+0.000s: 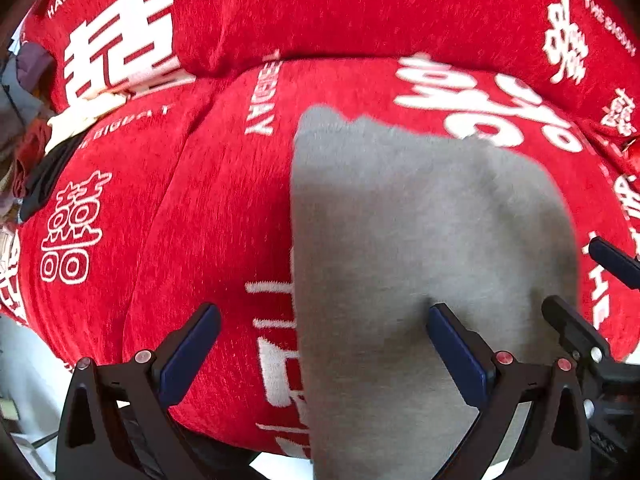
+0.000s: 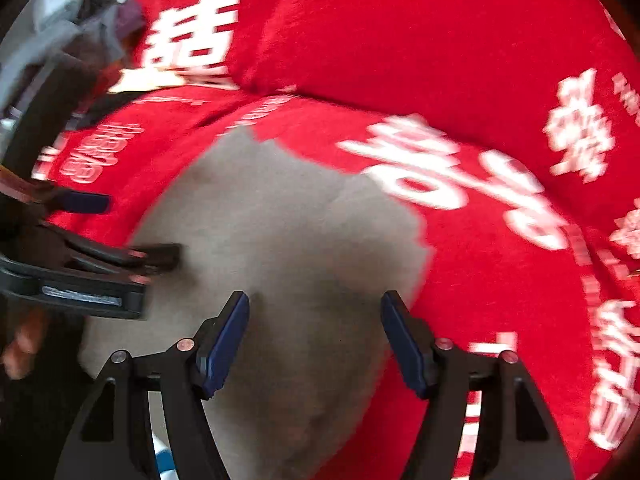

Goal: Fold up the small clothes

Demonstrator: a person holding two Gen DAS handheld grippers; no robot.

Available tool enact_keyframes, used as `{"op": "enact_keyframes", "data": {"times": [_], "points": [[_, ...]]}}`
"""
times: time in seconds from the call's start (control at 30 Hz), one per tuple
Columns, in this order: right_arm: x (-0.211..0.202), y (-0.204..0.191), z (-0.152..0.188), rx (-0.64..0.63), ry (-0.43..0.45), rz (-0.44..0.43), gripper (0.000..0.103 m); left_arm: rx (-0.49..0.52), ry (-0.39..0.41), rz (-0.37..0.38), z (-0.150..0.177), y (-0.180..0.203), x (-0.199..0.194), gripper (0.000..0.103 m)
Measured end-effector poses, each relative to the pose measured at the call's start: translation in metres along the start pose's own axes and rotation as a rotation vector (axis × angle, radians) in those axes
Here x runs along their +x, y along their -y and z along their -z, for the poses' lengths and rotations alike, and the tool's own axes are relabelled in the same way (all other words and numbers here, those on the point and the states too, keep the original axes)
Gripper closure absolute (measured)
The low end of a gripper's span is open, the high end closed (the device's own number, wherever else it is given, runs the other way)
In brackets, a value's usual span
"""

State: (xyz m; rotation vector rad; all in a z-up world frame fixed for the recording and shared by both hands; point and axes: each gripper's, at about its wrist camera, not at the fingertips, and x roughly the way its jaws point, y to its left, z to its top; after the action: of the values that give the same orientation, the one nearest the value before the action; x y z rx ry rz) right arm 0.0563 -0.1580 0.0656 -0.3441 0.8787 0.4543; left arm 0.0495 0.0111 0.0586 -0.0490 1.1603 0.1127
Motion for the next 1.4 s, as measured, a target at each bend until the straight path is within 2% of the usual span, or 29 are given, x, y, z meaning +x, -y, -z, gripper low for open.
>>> {"op": "enact_keyframes", "data": {"times": [0.07, 0.23, 0.3, 0.4, 0.47, 0.6, 0.67, 0.83, 1.07, 1.4], "points": [[-0.01, 0.005, 0.001, 0.009, -0.023, 0.034, 0.031, 0.009, 0.0, 0.008, 0.001, 0.003, -0.007, 0.0], [-0.032, 0.017, 0.008, 0.097, -0.101, -0.06, 0.025, -0.001, -0.041, 0.083, 0.017, 0.007, -0.024, 0.0], [-0.039, 0.013, 0.012, 0.093, -0.121, -0.073, 0.025, -0.02, -0.072, 0.122, 0.026, 0.006, -0.027, 0.0], [-0.047, 0.005, 0.019, 0.056, -0.14, -0.043, 0.025, -0.07, -0.091, 0.157, 0.038, 0.003, -0.032, 0.0], [-0.049, 0.002, 0.022, 0.053, -0.152, -0.029, 0.025, -0.088, -0.086, 0.139, 0.044, 0.0, -0.036, 0.0], [-0.051, -0.001, 0.028, 0.063, -0.165, -0.022, 0.025, -0.154, -0.004, 0.013, 0.055, -0.002, -0.051, 0.0], [-0.051, -0.003, 0.031, 0.064, -0.172, -0.017, 0.025, -0.161, -0.006, 0.02, 0.059, -0.004, -0.052, 0.0], [-0.048, -0.007, 0.034, 0.053, -0.186, -0.004, 0.025, -0.18, -0.087, 0.071, 0.062, -0.006, -0.039, 0.0], [-0.044, -0.007, 0.034, 0.059, -0.199, 0.012, 0.025, -0.17, -0.068, 0.039, 0.065, -0.005, -0.038, 0.0], [-0.04, -0.008, 0.031, 0.048, -0.212, 0.015, 0.025, -0.183, -0.086, 0.062, 0.067, -0.01, -0.031, 0.0]]}}
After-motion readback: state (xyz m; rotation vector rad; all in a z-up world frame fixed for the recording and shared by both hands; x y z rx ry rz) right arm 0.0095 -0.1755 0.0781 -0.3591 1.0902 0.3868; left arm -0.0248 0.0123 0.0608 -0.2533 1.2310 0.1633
